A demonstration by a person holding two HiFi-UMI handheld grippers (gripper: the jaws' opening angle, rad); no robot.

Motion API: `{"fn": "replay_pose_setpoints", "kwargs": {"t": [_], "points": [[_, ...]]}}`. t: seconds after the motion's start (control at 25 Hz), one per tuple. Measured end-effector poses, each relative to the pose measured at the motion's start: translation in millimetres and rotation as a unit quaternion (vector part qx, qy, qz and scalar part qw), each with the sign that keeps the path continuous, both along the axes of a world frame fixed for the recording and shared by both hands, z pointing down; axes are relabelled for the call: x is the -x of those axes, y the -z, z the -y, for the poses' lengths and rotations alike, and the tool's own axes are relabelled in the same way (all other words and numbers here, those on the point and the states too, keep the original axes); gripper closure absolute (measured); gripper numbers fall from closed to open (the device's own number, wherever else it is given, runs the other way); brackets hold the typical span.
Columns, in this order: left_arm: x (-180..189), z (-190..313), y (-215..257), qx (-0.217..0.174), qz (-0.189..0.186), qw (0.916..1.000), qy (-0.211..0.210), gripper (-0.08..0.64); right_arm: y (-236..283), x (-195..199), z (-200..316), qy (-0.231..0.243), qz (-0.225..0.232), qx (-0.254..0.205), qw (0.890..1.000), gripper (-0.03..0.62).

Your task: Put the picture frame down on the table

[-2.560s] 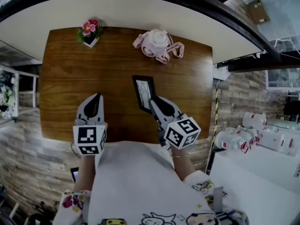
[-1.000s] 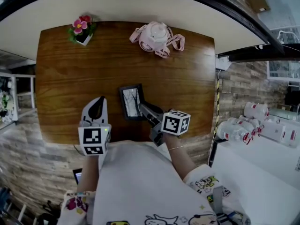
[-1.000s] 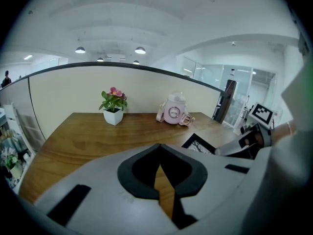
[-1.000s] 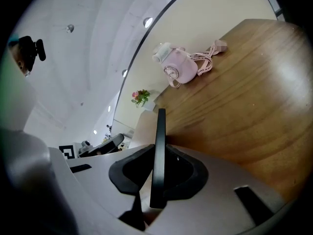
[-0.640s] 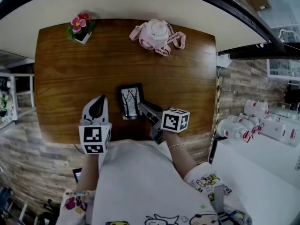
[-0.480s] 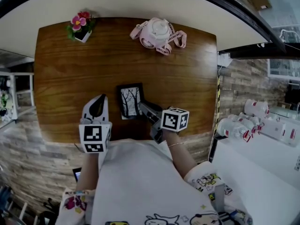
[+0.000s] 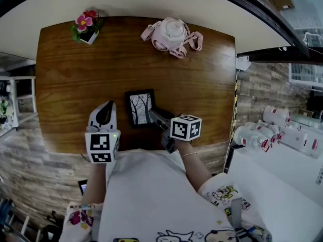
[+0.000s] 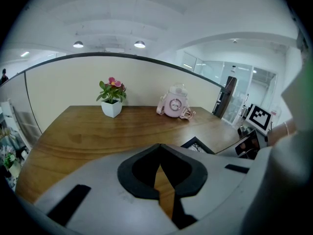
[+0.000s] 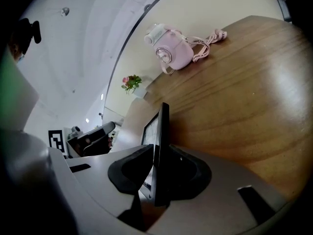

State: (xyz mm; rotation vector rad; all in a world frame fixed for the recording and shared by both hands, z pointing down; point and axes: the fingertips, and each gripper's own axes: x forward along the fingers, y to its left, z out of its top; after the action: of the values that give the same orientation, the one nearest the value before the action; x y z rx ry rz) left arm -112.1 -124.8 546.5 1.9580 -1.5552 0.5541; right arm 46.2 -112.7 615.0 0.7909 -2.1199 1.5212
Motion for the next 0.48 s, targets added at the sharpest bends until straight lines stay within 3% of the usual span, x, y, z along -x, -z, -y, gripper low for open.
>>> {"fn": "replay_pose_setpoints", "kwargs": {"t": [0.48], "points": [[1.6,1.8,-5.3,0.007,0.000,1.0000,0.006,0.557,-6.8,3.8,-2.7,0.042,-0.047,-0.030,0.998,0.474]]}}
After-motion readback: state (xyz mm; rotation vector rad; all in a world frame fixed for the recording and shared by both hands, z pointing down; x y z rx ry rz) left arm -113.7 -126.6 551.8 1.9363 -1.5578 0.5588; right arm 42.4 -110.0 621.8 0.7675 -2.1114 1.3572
